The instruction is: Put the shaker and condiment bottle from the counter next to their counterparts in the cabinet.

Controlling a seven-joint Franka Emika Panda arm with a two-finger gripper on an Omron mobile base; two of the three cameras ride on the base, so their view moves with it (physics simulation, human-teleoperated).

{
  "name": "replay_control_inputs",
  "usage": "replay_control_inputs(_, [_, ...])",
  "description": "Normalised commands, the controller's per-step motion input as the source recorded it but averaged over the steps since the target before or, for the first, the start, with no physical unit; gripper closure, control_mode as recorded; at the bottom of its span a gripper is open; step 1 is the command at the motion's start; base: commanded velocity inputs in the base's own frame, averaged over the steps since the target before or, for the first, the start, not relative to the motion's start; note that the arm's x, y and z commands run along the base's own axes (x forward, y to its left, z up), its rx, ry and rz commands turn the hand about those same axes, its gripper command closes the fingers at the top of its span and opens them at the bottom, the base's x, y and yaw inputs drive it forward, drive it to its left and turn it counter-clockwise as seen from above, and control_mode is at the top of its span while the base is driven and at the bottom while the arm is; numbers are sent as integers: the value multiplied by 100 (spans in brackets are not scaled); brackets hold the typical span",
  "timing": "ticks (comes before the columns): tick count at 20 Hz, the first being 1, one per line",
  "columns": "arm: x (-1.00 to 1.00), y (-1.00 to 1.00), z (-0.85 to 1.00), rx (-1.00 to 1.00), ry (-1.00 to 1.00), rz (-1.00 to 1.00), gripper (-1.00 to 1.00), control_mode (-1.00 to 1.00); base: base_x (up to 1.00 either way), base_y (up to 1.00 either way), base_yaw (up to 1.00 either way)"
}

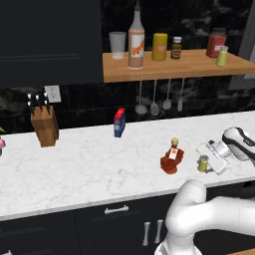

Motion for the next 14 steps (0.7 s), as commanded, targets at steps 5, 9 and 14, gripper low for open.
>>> replay_control_inputs(5, [0, 5, -6, 0, -1, 0, 100, -100, 0, 0, 0])
replay_control_inputs(9, [0, 0, 24, 0, -5, 0, 100, -100, 0, 0, 0])
replay_control_inputs(14, [3, 0, 54, 1, -4, 0, 100, -100, 0, 0, 0])
